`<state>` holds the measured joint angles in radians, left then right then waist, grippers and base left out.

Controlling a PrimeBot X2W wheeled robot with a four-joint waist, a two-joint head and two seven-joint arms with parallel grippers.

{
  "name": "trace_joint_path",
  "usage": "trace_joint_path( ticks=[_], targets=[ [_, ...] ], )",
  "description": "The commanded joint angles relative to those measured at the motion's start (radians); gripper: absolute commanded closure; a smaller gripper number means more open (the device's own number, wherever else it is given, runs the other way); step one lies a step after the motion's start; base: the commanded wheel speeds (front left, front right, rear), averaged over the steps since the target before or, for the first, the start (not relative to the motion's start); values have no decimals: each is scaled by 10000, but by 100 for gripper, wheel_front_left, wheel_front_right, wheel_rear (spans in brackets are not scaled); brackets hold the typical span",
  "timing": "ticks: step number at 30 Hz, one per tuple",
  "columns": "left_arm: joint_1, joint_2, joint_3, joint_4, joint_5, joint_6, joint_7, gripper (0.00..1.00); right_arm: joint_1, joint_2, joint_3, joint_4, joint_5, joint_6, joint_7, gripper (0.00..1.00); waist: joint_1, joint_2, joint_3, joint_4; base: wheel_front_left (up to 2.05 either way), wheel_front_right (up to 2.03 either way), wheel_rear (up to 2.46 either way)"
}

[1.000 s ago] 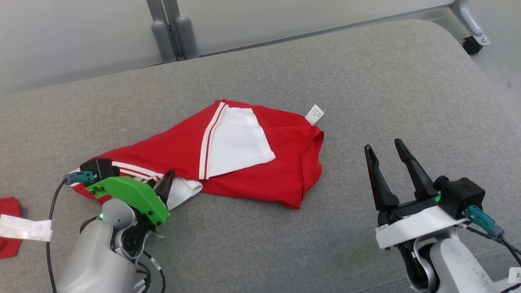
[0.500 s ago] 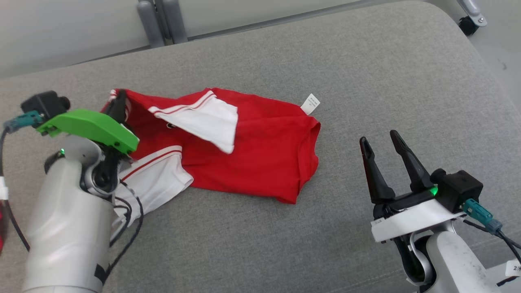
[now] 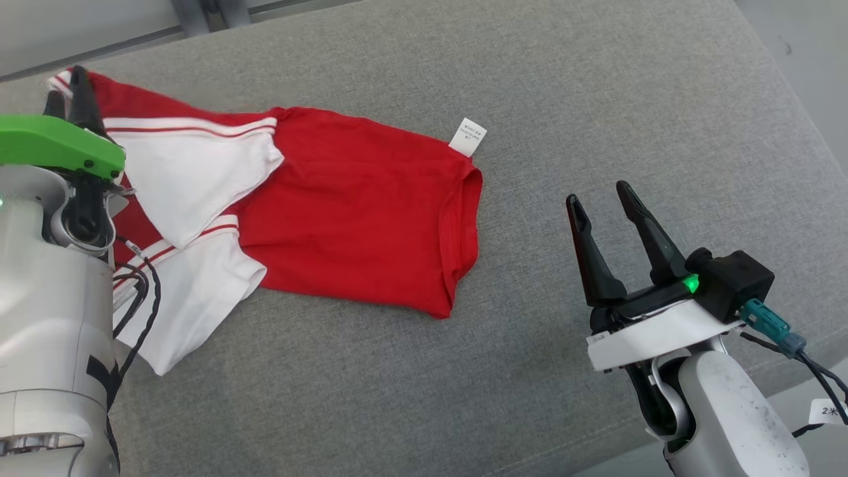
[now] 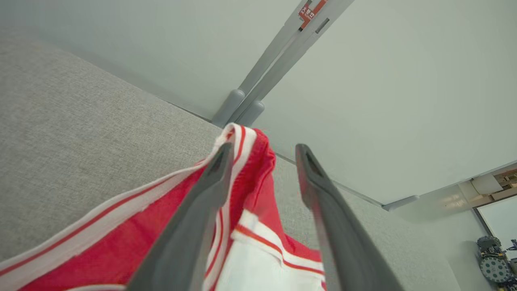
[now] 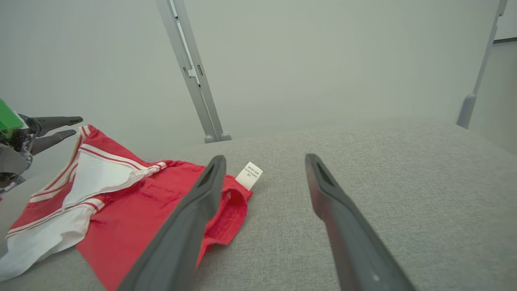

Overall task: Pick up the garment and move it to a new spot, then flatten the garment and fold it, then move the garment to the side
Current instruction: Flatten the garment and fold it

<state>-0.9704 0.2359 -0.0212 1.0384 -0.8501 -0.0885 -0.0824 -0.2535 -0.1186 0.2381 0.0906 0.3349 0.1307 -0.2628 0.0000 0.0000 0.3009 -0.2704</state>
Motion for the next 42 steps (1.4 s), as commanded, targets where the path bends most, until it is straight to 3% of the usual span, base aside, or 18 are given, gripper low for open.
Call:
trace_joint_path(
  ticks=[1,11,21,29,33,42],
  targets=[
    [-166,76,-101,195,178,-117,-74,0,-98,27,15,35,-13,1,-28,0,0,0,58,-44,0,0,0],
    [828,-153,-1672,281,1217,-423,-1318,0,300,-9,-22,294,51,1,-28,0,0,0,-916,589,0,0,0],
    [3111,631,-3010,-2515,2164,-409,-1797,0,915,-264,-437,396,111,1,-28,0,0,0,-1951,1283,0,0,0],
    [6239,990,-3140,-6030,3379,936,-1828,0,1448,-269,-554,402,165,1,-28,0,0,0,-2424,1537,0,0,0],
    [7673,648,-2966,-7331,3196,1534,-1829,0,1544,-287,-675,332,211,1,-28,0,0,0,-2447,1653,0,0,0],
    [8226,740,-3257,-8093,3106,1715,-1054,0,1344,-376,-644,289,211,1,-28,0,0,0,-2272,1755,0,0,0]
  ],
)
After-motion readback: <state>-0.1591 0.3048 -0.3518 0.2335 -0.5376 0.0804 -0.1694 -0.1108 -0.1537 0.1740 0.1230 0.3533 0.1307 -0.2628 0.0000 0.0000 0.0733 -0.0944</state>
